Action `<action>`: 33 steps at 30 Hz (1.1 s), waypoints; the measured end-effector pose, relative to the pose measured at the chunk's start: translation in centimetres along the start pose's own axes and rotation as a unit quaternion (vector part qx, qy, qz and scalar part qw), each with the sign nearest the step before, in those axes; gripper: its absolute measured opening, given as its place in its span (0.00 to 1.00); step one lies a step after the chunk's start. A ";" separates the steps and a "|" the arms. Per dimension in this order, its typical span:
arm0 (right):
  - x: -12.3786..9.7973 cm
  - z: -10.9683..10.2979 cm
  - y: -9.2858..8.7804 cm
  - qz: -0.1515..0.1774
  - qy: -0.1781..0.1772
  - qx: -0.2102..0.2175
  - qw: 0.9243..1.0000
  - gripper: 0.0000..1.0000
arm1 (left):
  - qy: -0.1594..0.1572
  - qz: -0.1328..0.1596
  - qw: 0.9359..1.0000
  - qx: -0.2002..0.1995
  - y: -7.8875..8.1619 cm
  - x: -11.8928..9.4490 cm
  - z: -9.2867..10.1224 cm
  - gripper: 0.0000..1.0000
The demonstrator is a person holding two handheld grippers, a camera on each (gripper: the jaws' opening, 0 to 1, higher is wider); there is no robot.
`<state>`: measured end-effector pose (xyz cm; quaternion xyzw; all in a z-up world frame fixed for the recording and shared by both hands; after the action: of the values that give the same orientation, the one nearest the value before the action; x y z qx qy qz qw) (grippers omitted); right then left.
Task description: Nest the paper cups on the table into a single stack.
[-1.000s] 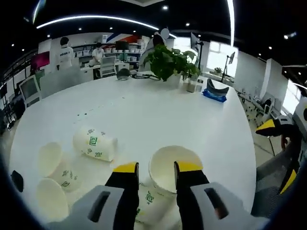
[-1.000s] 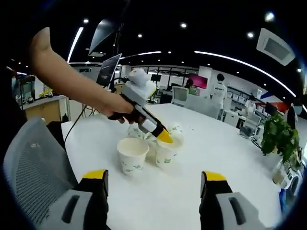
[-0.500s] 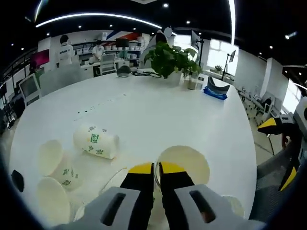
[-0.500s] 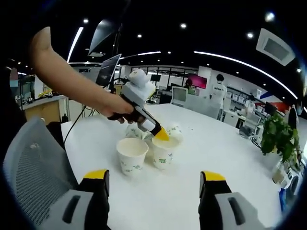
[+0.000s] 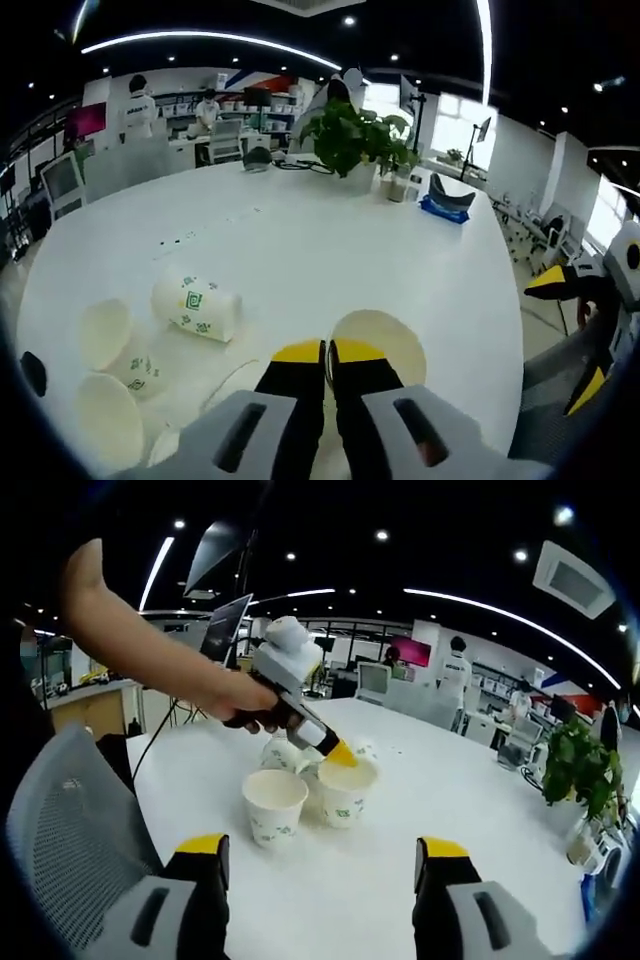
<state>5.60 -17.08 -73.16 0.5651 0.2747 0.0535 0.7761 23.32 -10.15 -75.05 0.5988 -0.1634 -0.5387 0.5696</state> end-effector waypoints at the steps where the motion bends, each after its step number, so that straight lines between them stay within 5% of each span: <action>1: 0.0 0.0 0.0 0.001 0.000 -0.001 1.000 0.76 | 0.000 0.000 1.000 0.000 0.2 -0.2 0.1 0.00; 13: -0.1 -0.1 0.4 0.014 0.005 0.000 1.000 0.80 | -0.019 0.008 1.000 -0.007 1.9 -3.1 1.3 0.00; 25: -0.1 -0.1 0.6 0.022 0.006 0.002 1.000 0.89 | -0.032 0.026 0.999 0.003 5.8 -7.7 3.4 0.00; 33: 0.0 -0.1 0.6 0.023 0.010 0.013 1.000 0.92 | -0.051 0.023 0.998 -0.006 6.4 -10.2 5.1 0.00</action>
<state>5.66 -16.77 -72.59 0.5811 0.2695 0.0733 0.7644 18.03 -6.33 -63.73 0.5633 -0.2021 -0.5562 0.5766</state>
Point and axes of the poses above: the point that each gripper's makers call its tool centre point, and the gripper's own axes: x roughly forward along the fingers, z roughly to its right, y roughly out of its top, the point moved 2 cm from there along -x, roughly backward along the fingers, and after that the axes turned 8 degrees about -y, right-handed, at the moved point
